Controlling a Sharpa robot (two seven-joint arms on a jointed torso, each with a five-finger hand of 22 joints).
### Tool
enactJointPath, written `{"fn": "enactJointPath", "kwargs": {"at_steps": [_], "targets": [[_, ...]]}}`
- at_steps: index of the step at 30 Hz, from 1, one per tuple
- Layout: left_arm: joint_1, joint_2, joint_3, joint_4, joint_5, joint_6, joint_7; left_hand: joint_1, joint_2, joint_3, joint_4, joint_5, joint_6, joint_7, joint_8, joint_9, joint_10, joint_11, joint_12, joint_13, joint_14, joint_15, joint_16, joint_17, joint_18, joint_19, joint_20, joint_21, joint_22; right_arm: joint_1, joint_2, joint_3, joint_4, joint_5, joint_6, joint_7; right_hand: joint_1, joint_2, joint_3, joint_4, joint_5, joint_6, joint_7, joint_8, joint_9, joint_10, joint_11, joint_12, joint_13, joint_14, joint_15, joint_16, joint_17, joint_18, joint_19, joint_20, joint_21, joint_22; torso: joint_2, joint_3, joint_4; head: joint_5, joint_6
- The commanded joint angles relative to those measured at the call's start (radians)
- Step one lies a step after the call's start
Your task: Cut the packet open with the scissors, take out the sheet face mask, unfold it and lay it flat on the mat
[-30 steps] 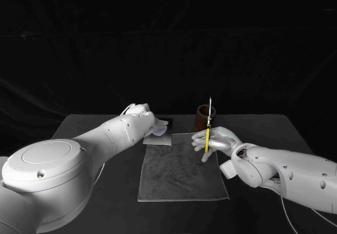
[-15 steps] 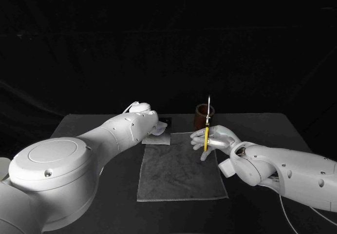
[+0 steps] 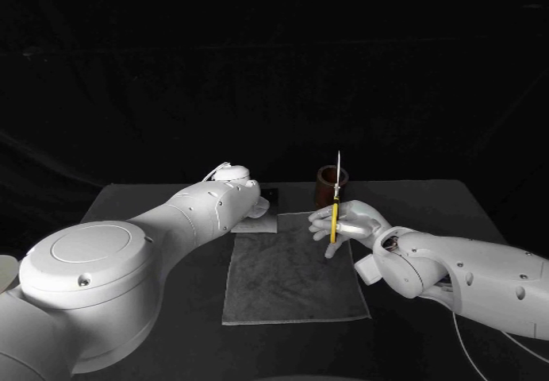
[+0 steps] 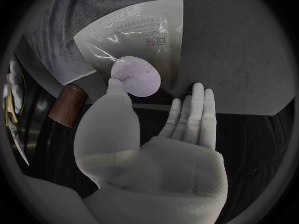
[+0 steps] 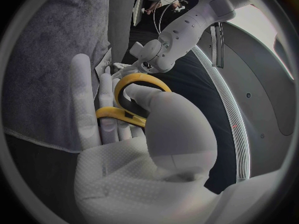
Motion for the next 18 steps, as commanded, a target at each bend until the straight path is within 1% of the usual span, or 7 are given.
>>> {"fn": "enactJointPath", "kwargs": {"at_steps": [1, 2, 5, 8, 12, 17, 18], "targets": [[-0.058, 0.002, -0.009, 0.004, 0.075, 0.225, -0.047, 0.030, 0.005, 0.013, -0.002, -0.001, 0.066, 0.097, 0.040, 0.022, 0.134, -0.009, 0.020, 0.014, 0.069, -0.025, 0.025, 0.016, 0.055, 0.121, 0.049, 0.186, 0.071, 0.002, 0.001, 0.002, 0.000, -0.002, 0.011, 0.003, 0.007, 0.004, -0.001, -0.008, -0.003, 0.006, 0.002, 0.003, 0.002, 0.007, -0.002, 0.004, 0.002, 0.004, -0.002, 0.004, 0.001, 0.058, 0.006, 0.002, -0.006, -0.001, 0.000, 0.0001, 0.0001, -0.002, -0.002], [-0.062, 0.003, -0.012, 0.003, 0.073, 0.220, -0.036, 0.044, 0.011, 0.023, -0.004, -0.002, 0.092, 0.083, 0.056, 0.026, 0.168, -0.022, 0.026, 0.017, 0.101, -0.037, 0.037, 0.026, 0.055, 0.141, 0.038, 0.198, 0.076, 0.002, 0.001, 0.002, 0.000, -0.002, 0.011, 0.003, 0.007, 0.004, -0.001, -0.008, -0.003, 0.006, 0.002, 0.003, 0.002, 0.007, -0.002, 0.004, 0.002, 0.004, -0.002, 0.004, 0.001, 0.058, 0.006, 0.002, -0.006, -0.001, 0.000, 0.0002, 0.0006, -0.003, -0.002], [-0.072, 0.005, -0.015, 0.001, 0.066, 0.199, -0.013, 0.076, 0.050, 0.053, -0.003, -0.004, 0.140, 0.057, 0.079, 0.029, 0.239, -0.049, 0.027, 0.019, 0.161, -0.063, 0.062, 0.051, 0.053, 0.181, 0.012, 0.228, 0.091, 0.002, 0.001, 0.002, 0.000, -0.002, 0.011, 0.003, 0.007, 0.004, -0.001, -0.008, -0.003, 0.006, 0.002, 0.003, 0.002, 0.007, -0.002, 0.004, 0.002, 0.004, -0.002, 0.004, 0.001, 0.058, 0.006, 0.002, -0.006, -0.001, 0.001, 0.0003, 0.0006, -0.004, -0.004], [-0.080, 0.007, -0.020, 0.001, 0.059, 0.171, 0.011, 0.099, 0.104, 0.093, -0.005, -0.007, 0.204, 0.028, 0.102, 0.031, 0.327, -0.078, 0.022, 0.023, 0.224, -0.091, 0.096, 0.090, 0.052, 0.216, -0.014, 0.265, 0.111, 0.002, 0.001, 0.002, 0.001, -0.002, 0.011, 0.003, 0.007, 0.004, -0.001, -0.008, -0.003, 0.006, 0.002, 0.003, 0.002, 0.007, -0.002, 0.004, 0.002, 0.004, -0.002, 0.004, 0.001, 0.058, 0.006, 0.002, -0.006, -0.001, 0.001, 0.0003, 0.0004, -0.004, -0.005], [-0.086, 0.007, -0.031, 0.002, 0.053, 0.139, 0.034, 0.127, 0.148, 0.118, -0.007, -0.009, 0.256, 0.006, 0.115, 0.031, 0.403, -0.101, 0.005, 0.030, 0.267, -0.113, 0.134, 0.139, 0.050, 0.236, -0.035, 0.311, 0.139, 0.002, 0.001, 0.002, 0.000, -0.002, 0.011, 0.003, 0.007, 0.005, -0.001, -0.009, -0.003, 0.007, 0.002, 0.004, 0.002, 0.009, -0.003, 0.004, 0.002, 0.004, -0.002, 0.004, 0.002, 0.058, 0.005, 0.002, -0.006, -0.001, 0.001, 0.0002, 0.0000, -0.004, -0.006], [-0.094, 0.004, -0.038, 0.001, 0.048, 0.097, 0.069, 0.163, 0.177, 0.126, -0.010, -0.010, 0.292, -0.012, 0.123, 0.033, 0.456, -0.118, -0.010, 0.039, 0.288, -0.129, 0.171, 0.187, 0.048, 0.238, -0.049, 0.357, 0.170, 0.002, 0.001, 0.002, 0.001, -0.002, 0.011, 0.003, 0.007, 0.005, -0.001, -0.009, -0.003, 0.007, 0.002, 0.004, 0.002, 0.009, -0.003, 0.004, 0.002, 0.004, -0.002, 0.004, 0.002, 0.058, 0.005, 0.002, -0.006, -0.001, 0.000, 0.0013, 0.0011, -0.005, -0.007], [-0.095, 0.003, -0.039, 0.001, 0.047, 0.085, 0.080, 0.187, 0.194, 0.133, -0.012, -0.010, 0.302, -0.017, 0.125, 0.034, 0.467, -0.123, -0.013, 0.041, 0.292, -0.133, 0.179, 0.198, 0.048, 0.237, -0.052, 0.367, 0.177, 0.002, 0.001, 0.002, 0.000, -0.002, 0.011, 0.004, 0.007, 0.005, -0.001, -0.009, -0.003, 0.007, 0.002, 0.004, 0.002, 0.009, -0.003, 0.004, 0.002, 0.004, -0.002, 0.004, 0.002, 0.058, 0.005, 0.002, -0.006, -0.001, 0.000, 0.0013, 0.0015, -0.006, -0.007]]}}
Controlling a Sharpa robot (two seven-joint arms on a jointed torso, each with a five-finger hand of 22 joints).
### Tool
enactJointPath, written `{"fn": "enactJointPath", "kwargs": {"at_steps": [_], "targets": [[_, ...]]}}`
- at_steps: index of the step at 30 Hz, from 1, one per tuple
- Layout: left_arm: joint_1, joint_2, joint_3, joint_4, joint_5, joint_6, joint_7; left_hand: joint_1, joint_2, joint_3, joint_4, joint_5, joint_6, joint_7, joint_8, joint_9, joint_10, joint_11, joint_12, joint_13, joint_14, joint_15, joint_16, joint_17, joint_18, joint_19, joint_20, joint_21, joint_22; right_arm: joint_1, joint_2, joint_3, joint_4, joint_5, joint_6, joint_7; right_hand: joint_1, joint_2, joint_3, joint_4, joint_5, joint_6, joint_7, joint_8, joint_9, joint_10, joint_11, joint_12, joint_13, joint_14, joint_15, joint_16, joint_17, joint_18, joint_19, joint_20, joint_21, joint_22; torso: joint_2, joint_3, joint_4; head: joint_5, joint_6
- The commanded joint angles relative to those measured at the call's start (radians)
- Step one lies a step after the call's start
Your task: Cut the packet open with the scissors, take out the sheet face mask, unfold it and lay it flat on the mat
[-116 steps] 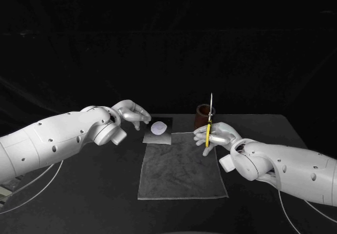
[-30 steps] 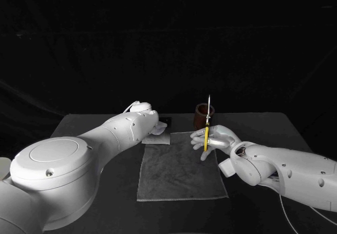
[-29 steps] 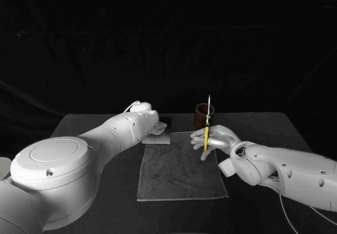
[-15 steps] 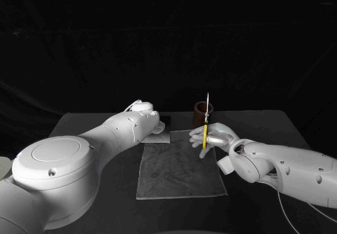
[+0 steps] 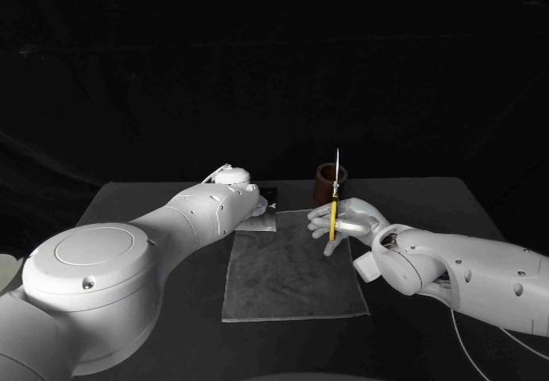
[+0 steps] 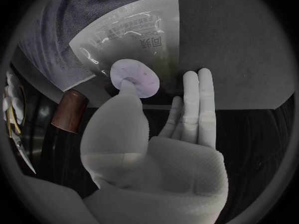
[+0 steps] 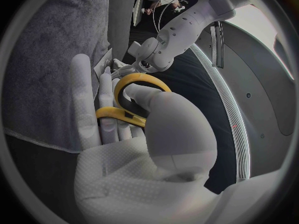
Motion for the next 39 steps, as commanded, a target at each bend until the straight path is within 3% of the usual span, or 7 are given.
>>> {"fn": "enactJointPath", "kwargs": {"at_steps": [1, 9, 15, 21, 25, 35, 39], "targets": [[-0.082, -0.003, -0.011, 0.010, 0.087, 0.118, 0.059, 0.079, 0.058, 0.029, -0.016, 0.006, 0.264, -0.042, 0.033, 0.034, 0.418, -0.138, -0.012, 0.042, 0.016, -0.006, 0.019, 0.025, -0.006, -0.003, -0.009, 0.024, 0.016, 0.001, 0.000, 0.001, 0.001, -0.002, 0.011, 0.005, 0.004, 0.001, -0.001, -0.004, -0.003, 0.005, 0.001, 0.004, 0.001, 0.005, 0.001, 0.004, 0.001, 0.004, -0.002, 0.004, 0.001, 0.058, 0.005, 0.002, -0.004, -0.001, -0.001, 0.0008, 0.0013, -0.002, -0.001], [-0.085, -0.022, -0.013, 0.030, 0.158, 0.046, 0.163, 0.380, 0.130, 0.103, -0.022, 0.008, 0.329, -0.055, -0.053, -0.015, 0.465, -0.151, -0.146, -0.001, -0.010, -0.017, 0.033, 0.098, -0.009, -0.062, -0.016, 0.084, 0.067, 0.001, -0.003, 0.001, 0.001, -0.003, 0.011, 0.005, 0.005, 0.002, -0.001, -0.005, -0.002, 0.006, 0.000, 0.004, 0.001, 0.006, 0.001, 0.004, 0.001, 0.004, -0.002, 0.004, 0.001, 0.058, 0.005, 0.002, -0.004, -0.001, 0.000, -0.0002, 0.0028, -0.003, -0.001], [-0.085, -0.036, -0.013, 0.051, 0.239, -0.006, 0.241, 0.537, 0.109, 0.234, -0.048, 0.006, 0.430, -0.053, -0.119, -0.053, 0.546, -0.158, -0.251, -0.027, -0.017, -0.028, 0.040, 0.155, -0.015, -0.148, -0.040, 0.223, 0.175, 0.001, -0.004, 0.001, 0.000, -0.004, 0.011, 0.005, 0.005, 0.003, -0.001, -0.006, -0.002, 0.006, 0.000, 0.004, 0.001, 0.007, 0.000, 0.004, 0.001, 0.003, -0.002, 0.004, 0.001, 0.058, 0.005, 0.001, -0.005, -0.001, -0.001, -0.0002, 0.0042, -0.003, 0.000], [-0.085, -0.056, -0.010, 0.086, 0.323, -0.077, 0.310, 0.500, 0.014, 0.471, -0.064, 0.006, 0.482, -0.055, -0.187, -0.071, 0.614, -0.159, -0.338, -0.022, -0.004, -0.031, 0.035, 0.211, -0.020, -0.310, -0.054, 0.471, 0.371, 0.001, -0.007, 0.001, -0.001, -0.005, 0.012, 0.006, 0.006, 0.004, -0.001, -0.007, -0.002, 0.007, 0.000, 0.004, 0.001, 0.008, 0.000, 0.005, 0.001, 0.003, -0.002, 0.003, 0.002, 0.058, 0.004, 0.001, -0.005, -0.002, -0.001, -0.0009, 0.0040, -0.004, 0.000], [-0.083, -0.073, -0.006, 0.108, 0.357, -0.143, 0.360, 0.434, -0.038, 0.607, -0.110, 0.007, 0.498, -0.058, -0.199, -0.059, 0.640, -0.161, -0.362, -0.015, 0.007, -0.034, 0.036, 0.245, -0.008, -0.338, -0.044, 0.530, 0.413, 0.000, -0.008, 0.001, -0.002, -0.005, 0.012, 0.006, 0.006, 0.004, -0.001, -0.007, -0.002, 0.007, 0.000, 0.004, 0.001, 0.008, 0.000, 0.005, 0.001, 0.003, -0.002, 0.003, 0.002, 0.058, 0.004, 0.001, -0.005, -0.002, -0.002, -0.0003, 0.0038, -0.002, 0.002], [-0.076, -0.119, 0.022, 0.167, 0.428, -0.259, 0.497, 0.314, -0.058, 0.753, -0.220, 0.007, 0.506, -0.059, -0.205, -0.026, 0.663, -0.162, -0.381, 0.000, 0.018, -0.036, 0.036, 0.290, -0.004, -0.349, -0.041, 0.578, 0.439, -0.002, -0.010, 0.001, -0.006, -0.007, 0.014, 0.006, 0.006, 0.005, -0.001, -0.007, -0.002, 0.008, 0.000, 0.004, 0.001, 0.010, 0.000, 0.005, 0.001, 0.003, -0.002, 0.003, 0.002, 0.058, 0.004, 0.001, -0.005, -0.002, -0.001, -0.0009, 0.0037, 0.002, 0.008], [-0.070, -0.152, 0.050, 0.208, 0.447, -0.272, 0.560, 0.299, -0.055, 0.765, -0.235, 0.007, 0.504, -0.058, -0.206, -0.020, 0.663, -0.162, -0.383, 0.003, 0.017, -0.035, 0.035, 0.296, -0.004, -0.351, -0.041, 0.582, 0.441, -0.003, -0.011, 0.001, -0.008, -0.008, 0.015, 0.006, 0.006, 0.005, -0.001, -0.007, -0.002, 0.008, 0.000, 0.004, 0.001, 0.010, 0.000, 0.005, 0.001, 0.003, -0.002, 0.003, 0.002, 0.058, 0.004, 0.001, -0.005, -0.002, -0.001, -0.0010, 0.0044, 0.004, 0.009]]}}
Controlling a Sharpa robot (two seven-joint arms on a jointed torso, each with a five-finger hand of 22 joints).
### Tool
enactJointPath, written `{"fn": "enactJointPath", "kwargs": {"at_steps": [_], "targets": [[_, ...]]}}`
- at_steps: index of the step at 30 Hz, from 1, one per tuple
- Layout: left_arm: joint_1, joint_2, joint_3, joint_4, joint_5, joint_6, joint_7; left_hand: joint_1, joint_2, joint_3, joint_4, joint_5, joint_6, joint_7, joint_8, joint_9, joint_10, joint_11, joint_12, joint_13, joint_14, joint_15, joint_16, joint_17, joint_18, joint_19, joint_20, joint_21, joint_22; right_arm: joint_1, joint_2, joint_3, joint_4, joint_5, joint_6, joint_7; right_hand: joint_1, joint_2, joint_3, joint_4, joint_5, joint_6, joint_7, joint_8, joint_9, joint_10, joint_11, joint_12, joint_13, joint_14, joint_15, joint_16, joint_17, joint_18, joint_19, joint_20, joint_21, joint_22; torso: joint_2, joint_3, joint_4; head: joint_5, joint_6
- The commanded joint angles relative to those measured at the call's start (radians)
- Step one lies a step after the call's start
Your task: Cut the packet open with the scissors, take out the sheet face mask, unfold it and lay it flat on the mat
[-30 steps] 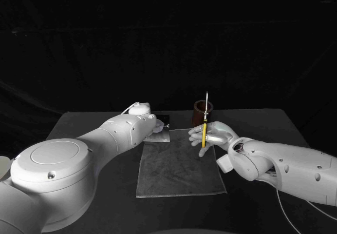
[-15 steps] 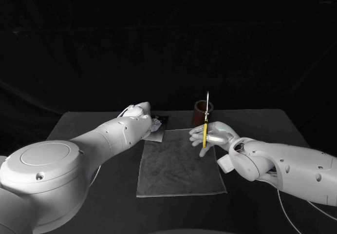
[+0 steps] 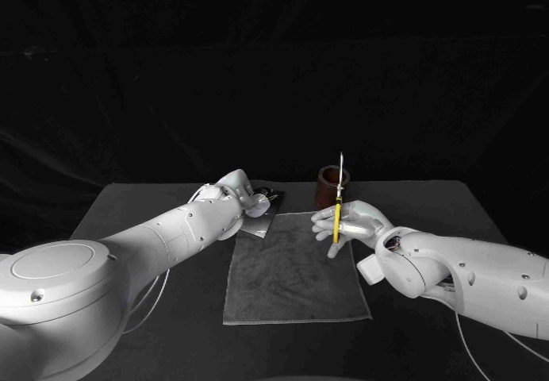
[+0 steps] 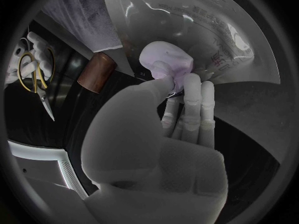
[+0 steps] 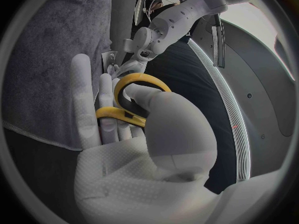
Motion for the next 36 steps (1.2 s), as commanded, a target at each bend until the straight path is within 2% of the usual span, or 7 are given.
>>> {"fn": "enactJointPath", "kwargs": {"at_steps": [1, 8, 14, 20, 25, 29, 36], "targets": [[-0.011, -0.007, 0.007, 0.049, 0.089, 0.075, 0.143, -0.013, 0.006, 0.038, -0.041, 0.001, 0.036, -0.037, -0.002, 0.024, 0.468, -0.189, 0.002, 0.012, -0.012, -0.014, -0.003, 0.003, 0.023, -0.009, -0.001, 0.006, -0.001, 0.000, -0.001, 0.001, -0.001, -0.007, 0.013, 0.007, 0.006, 0.005, 0.001, -0.006, -0.002, 0.007, 0.001, 0.004, 0.001, 0.010, 0.000, 0.005, 0.001, 0.003, -0.002, 0.003, 0.001, 0.058, 0.006, 0.000, -0.005, -0.002, 0.001, 0.0005, -0.0001, 0.003, 0.003], [0.025, -0.083, 0.030, 0.146, 0.098, 0.110, 0.228, -0.029, 0.013, 0.044, -0.054, 0.001, 0.032, -0.036, -0.003, 0.031, 0.467, -0.188, -0.001, 0.014, -0.014, -0.013, -0.004, 0.009, 0.023, -0.011, 0.000, 0.008, -0.001, -0.002, -0.003, 0.001, -0.004, -0.009, 0.016, 0.007, 0.006, 0.005, 0.001, -0.006, -0.002, 0.007, 0.001, 0.004, 0.001, 0.010, 0.000, 0.005, 0.001, 0.003, -0.002, 0.003, 0.001, 0.058, 0.006, 0.000, -0.005, -0.002, 0.000, 0.0001, -0.0002, 0.002, 0.009], [0.075, -0.165, 0.041, 0.250, 0.081, 0.175, 0.289, -0.040, 0.019, 0.046, -0.064, 0.001, 0.027, -0.034, -0.003, 0.037, 0.464, -0.186, -0.004, 0.017, -0.019, -0.011, -0.005, 0.013, 0.022, -0.015, 0.002, 0.009, -0.001, -0.004, -0.006, 0.001, -0.012, -0.010, 0.023, 0.007, 0.006, 0.005, 0.001, -0.006, -0.002, 0.007, 0.001, 0.004, 0.001, 0.010, 0.000, 0.005, 0.001, 0.003, -0.002, 0.003, 0.001, 0.058, 0.006, 0.000, -0.005, -0.002, -0.001, 0.0004, -0.0006, 0.002, 0.017], [0.134, -0.254, 0.051, 0.371, 0.044, 0.245, 0.325, -0.052, 0.026, 0.039, -0.071, 0.000, 0.019, -0.032, -0.004, 0.044, 0.458, -0.184, -0.007, 0.020, -0.028, -0.008, -0.004, 0.022, 0.021, -0.025, 0.006, 0.006, -0.002, -0.007, -0.010, 0.001, -0.013, -0.011, 0.043, 0.003, 0.005, 0.007, -0.001, -0.007, -0.002, 0.008, 0.001, 0.004, 0.001, 0.012, 0.000, 0.005, 0.001, 0.002, -0.002, 0.002, 0.002, 0.058, 0.005, 0.000, -0.007, -0.002, -0.003, -0.0007, 0.0011, -0.003, 0.022], [0.175, -0.321, 0.057, 0.459, 0.011, 0.292, 0.344, -0.039, 0.035, 0.031, -0.103, 0.000, 0.004, -0.024, -0.009, 0.054, 0.445, -0.177, -0.012, 0.026, -0.051, -0.003, -0.005, 0.036, 0.021, -0.040, 0.008, 0.014, 0.004, -0.011, -0.017, 0.001, -0.006, -0.016, 0.068, -0.010, 0.005, 0.007, -0.001, -0.007, -0.002, 0.008, 0.001, 0.004, 0.001, 0.012, 0.000, 0.005, 0.001, 0.002, -0.002, 0.002, 0.002, 0.058, 0.005, 0.000, -0.007, -0.002, -0.004, -0.0007, 0.0004, -0.001, 0.032], [0.190, -0.368, 0.058, 0.526, -0.035, 0.313, 0.349, -0.030, 0.042, 0.028, -0.126, 0.000, -0.005, -0.017, -0.014, 0.060, 0.435, -0.170, -0.012, 0.033, -0.071, 0.003, -0.004, 0.046, 0.020, -0.060, 0.012, 0.027, 0.015, -0.015, -0.025, 0.001, 0.007, -0.022, 0.098, -0.031, 0.004, 0.008, -0.001, -0.007, -0.002, 0.007, 0.001, 0.004, 0.001, 0.012, 0.000, 0.004, 0.000, 0.002, -0.002, 0.002, 0.002, 0.058, 0.005, 0.000, -0.007, -0.002, -0.004, 0.0003, -0.0003, 0.002, 0.037], [0.198, -0.427, 0.058, 0.621, -0.103, 0.319, 0.321, -0.019, 0.043, 0.027, -0.157, 0.001, -0.023, -0.005, -0.028, 0.063, 0.423, -0.160, -0.008, 0.045, -0.091, 0.010, -0.007, 0.054, 0.020, -0.082, 0.017, 0.044, 0.027, -0.030, -0.047, 0.001, 0.051, -0.028, 0.138, -0.061, 0.002, 0.007, -0.003, -0.007, -0.002, 0.006, 0.002, 0.003, 0.000, 0.011, 0.001, 0.003, 0.000, 0.003, -0.002, 0.002, 0.003, 0.058, 0.005, 0.000, -0.007, -0.002, -0.003, -0.0020, -0.0022, -0.002, 0.047]]}}
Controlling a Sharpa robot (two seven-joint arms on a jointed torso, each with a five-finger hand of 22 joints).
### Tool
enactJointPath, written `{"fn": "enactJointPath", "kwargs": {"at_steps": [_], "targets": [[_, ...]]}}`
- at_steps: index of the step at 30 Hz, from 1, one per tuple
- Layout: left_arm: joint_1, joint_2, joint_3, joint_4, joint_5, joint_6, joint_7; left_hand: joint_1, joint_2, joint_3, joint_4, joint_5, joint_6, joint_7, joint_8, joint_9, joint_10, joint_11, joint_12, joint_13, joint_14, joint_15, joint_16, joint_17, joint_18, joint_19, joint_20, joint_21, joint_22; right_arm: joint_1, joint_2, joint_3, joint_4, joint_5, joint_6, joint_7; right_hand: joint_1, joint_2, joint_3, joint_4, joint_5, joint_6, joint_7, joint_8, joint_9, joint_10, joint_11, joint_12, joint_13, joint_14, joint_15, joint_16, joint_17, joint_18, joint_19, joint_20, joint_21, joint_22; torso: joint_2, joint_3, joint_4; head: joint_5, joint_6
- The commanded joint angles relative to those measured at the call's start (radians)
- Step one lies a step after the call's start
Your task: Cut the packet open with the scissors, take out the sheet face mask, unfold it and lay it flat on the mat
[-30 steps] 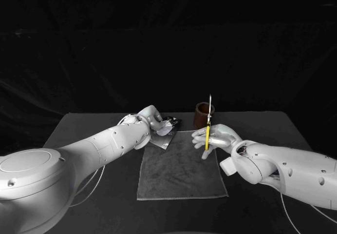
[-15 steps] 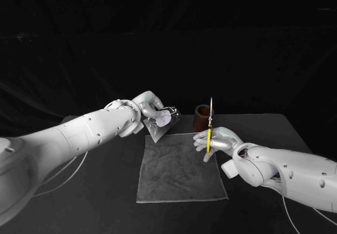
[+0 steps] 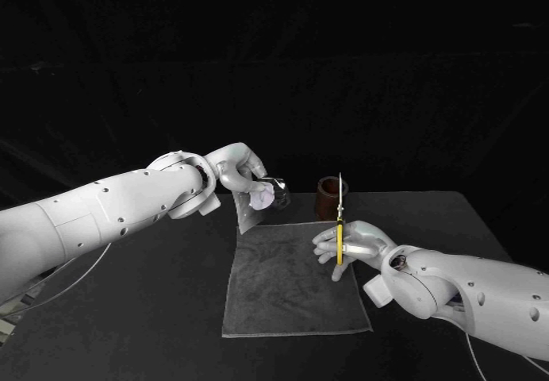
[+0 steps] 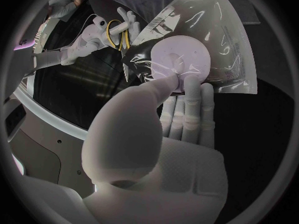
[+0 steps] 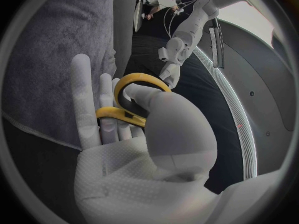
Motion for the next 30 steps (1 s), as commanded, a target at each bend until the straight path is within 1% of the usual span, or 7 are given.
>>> {"fn": "enactJointPath", "kwargs": {"at_steps": [1, 7, 13, 16, 23, 27, 30], "targets": [[0.003, -0.019, 0.000, 0.040, -0.082, 0.042, -0.002, 0.011, -0.002, 0.017, -0.025, 0.003, -0.013, 0.001, -0.007, 0.054, 0.198, -0.027, 0.005, 0.006, -0.018, -0.008, -0.008, 0.002, 0.014, -0.008, 0.002, 0.007, 0.005, -0.008, -0.011, 0.001, 0.027, -0.016, 0.066, -0.034, 0.002, 0.006, -0.001, -0.005, -0.002, 0.003, 0.002, 0.003, 0.000, 0.003, 0.001, 0.003, 0.000, 0.003, -0.002, 0.006, 0.002, 0.057, 0.005, 0.000, -0.004, -0.001, 0.000, -0.0020, -0.0024, -0.001, 0.007], [0.002, -0.042, 0.000, 0.086, -0.098, 0.034, -0.044, 0.004, -0.003, 0.023, -0.040, 0.004, -0.077, 0.015, -0.048, 0.044, 0.198, -0.018, 0.018, 0.023, -0.052, 0.002, -0.022, 0.002, 0.012, -0.037, 0.013, 0.008, 0.009, -0.025, -0.029, 0.000, 0.076, -0.030, 0.084, -0.052, 0.000, 0.005, -0.003, -0.006, -0.002, 0.001, 0.003, 0.001, -0.001, 0.001, 0.001, 0.001, 0.000, 0.004, -0.002, 0.006, 0.003, 0.057, 0.005, 0.000, -0.004, -0.001, -0.005, -0.0027, -0.0015, -0.003, 0.007], [-0.003, -0.048, -0.005, 0.109, -0.102, 0.009, -0.094, 0.003, -0.004, 0.034, -0.054, 0.003, -0.094, 0.023, -0.054, 0.047, 0.191, -0.011, 0.029, 0.040, -0.084, 0.010, -0.039, -0.006, 0.012, -0.064, 0.022, 0.000, 0.006, -0.043, -0.044, -0.002, 0.122, -0.041, 0.092, -0.067, -0.005, -0.001, -0.010, -0.008, -0.003, -0.001, 0.005, -0.002, -0.002, -0.004, 0.003, -0.001, -0.001, 0.000, 0.000, 0.003, 0.003, 0.056, 0.001, 0.001, -0.008, -0.003, -0.008, -0.0052, -0.0021, -0.006, 0.001], [-0.005, -0.049, -0.009, 0.120, -0.094, -0.001, -0.126, -0.003, -0.004, 0.041, -0.056, 0.003, -0.097, 0.025, -0.053, 0.049, 0.191, -0.010, 0.035, 0.048, -0.093, 0.012, -0.044, -0.009, 0.011, -0.074, 0.025, -0.004, 0.004, -0.055, -0.052, -0.002, 0.142, -0.043, 0.092, -0.074, -0.008, -0.005, -0.022, -0.014, -0.002, -0.001, 0.009, -0.008, -0.007, -0.011, 0.007, -0.001, -0.001, -0.003, 0.004, -0.003, 0.005, 0.055, -0.054, 0.004, -0.045, -0.020, -0.007, -0.0053, -0.0021, -0.006, 0.002], [-0.007, -0.052, -0.014, 0.148, -0.068, -0.001, -0.180, -0.016, -0.010, 0.063, -0.062, 0.003, -0.127, 0.026, -0.060, 0.051, 0.186, -0.009, 0.051, 0.069, -0.114, 0.016, -0.048, -0.017, 0.011, -0.094, 0.035, -0.007, 0.004, -0.082, -0.062, -0.003, 0.180, -0.039, 0.088, -0.083, -0.029, -0.042, -0.069, -0.017, 0.007, -0.009, 0.022, -0.032, -0.029, -0.036, 0.022, -0.002, -0.001, -0.056, 0.025, -0.043, -0.017, 0.047, -0.136, 0.017, -0.102, -0.047, -0.006, -0.0044, -0.0015, -0.012, -0.003], [-0.008, -0.051, -0.015, 0.160, -0.052, 0.018, -0.202, -0.017, -0.010, 0.069, -0.065, 0.003, -0.138, 0.029, -0.059, 0.052, 0.185, -0.007, 0.057, 0.076, -0.111, 0.016, -0.042, -0.017, 0.013, -0.092, 0.036, -0.002, 0.006, -0.087, -0.062, -0.003, 0.188, -0.023, 0.101, -0.094, -0.025, -0.050, -0.081, -0.023, 0.009, -0.006, 0.022, -0.038, -0.036, -0.035, 0.022, 0.000, -0.001, -0.056, 0.026, -0.047, -0.023, 0.047, -0.151, 0.019, -0.114, -0.053, -0.005, -0.0054, -0.0006, -0.013, -0.008], [-0.008, -0.050, -0.016, 0.168, -0.038, 0.033, -0.218, -0.019, -0.012, 0.075, -0.068, 0.004, -0.144, 0.033, -0.057, 0.053, 0.184, -0.005, 0.062, 0.082, -0.108, 0.017, -0.037, -0.017, 0.015, -0.091, 0.036, 0.002, 0.007, -0.090, -0.059, -0.004, 0.191, -0.015, 0.119, -0.108, -0.024, -0.056, -0.091, -0.025, 0.008, -0.005, 0.023, -0.044, -0.042, -0.035, 0.022, -0.001, -0.001, -0.039, 0.025, -0.042, -0.025, 0.048, -0.166, 0.021, -0.125, -0.059, -0.006, -0.0056, -0.0006, -0.009, -0.012]]}}
